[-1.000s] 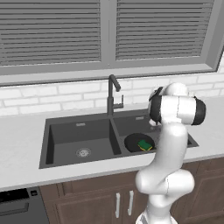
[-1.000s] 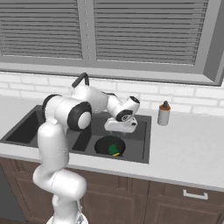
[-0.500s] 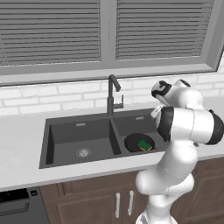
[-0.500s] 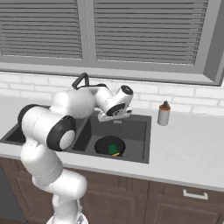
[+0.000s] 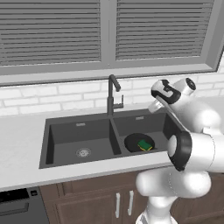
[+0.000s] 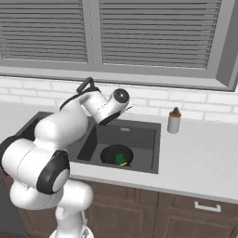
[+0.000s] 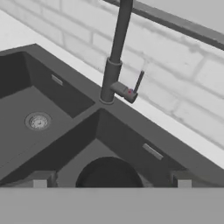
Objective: Pick the pan and sponge and place them into the sink. Then turn on the water.
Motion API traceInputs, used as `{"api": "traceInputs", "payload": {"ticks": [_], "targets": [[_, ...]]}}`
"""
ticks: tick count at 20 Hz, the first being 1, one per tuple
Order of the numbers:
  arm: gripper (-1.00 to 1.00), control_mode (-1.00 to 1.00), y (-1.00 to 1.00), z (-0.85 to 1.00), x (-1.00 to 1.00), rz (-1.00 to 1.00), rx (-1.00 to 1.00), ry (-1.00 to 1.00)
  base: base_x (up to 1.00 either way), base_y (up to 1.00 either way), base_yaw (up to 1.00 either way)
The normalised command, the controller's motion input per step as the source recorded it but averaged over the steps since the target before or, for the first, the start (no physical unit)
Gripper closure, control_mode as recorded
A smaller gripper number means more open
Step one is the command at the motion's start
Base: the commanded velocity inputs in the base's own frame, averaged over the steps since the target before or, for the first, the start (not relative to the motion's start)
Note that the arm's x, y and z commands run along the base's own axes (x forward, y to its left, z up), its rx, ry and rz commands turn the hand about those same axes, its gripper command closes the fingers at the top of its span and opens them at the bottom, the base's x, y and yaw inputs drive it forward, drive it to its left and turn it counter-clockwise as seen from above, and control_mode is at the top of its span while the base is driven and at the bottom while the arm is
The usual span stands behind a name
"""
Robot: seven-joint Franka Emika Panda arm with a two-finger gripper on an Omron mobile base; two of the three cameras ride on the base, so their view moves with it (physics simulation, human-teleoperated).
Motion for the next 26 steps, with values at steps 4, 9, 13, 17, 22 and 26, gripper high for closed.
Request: {"api": "traceInputs", "payload": {"ticks": [4,9,13,17,22,26], "targets": [[-1.00,-1.00,0.15,0.60,-0.14,0.00,0.05,-0.25,0.00,0.00,0.00],[-1.00,-1.00,0.02,0.41,-0.19,0.00,0.19,-0.18,0.00,0.00,0.00],[-1.00,-1.00,0.00,0.14,-0.17,0.00,0.23,-0.22,0.00,0.00,0.00],[-1.00,-1.00,0.09,0.00,-0.06,0.00,0.11,-0.30,0.00,0.00,0.00],[-1.00,-1.00,0.21,-0.13,0.04,0.00,0.00,-0.10,0.00,0.00,0.00],[-1.00,-1.00,0.19,-0.11,0.16,0.04,0.06,-0.04,0.00,0.00,0.00]]}}
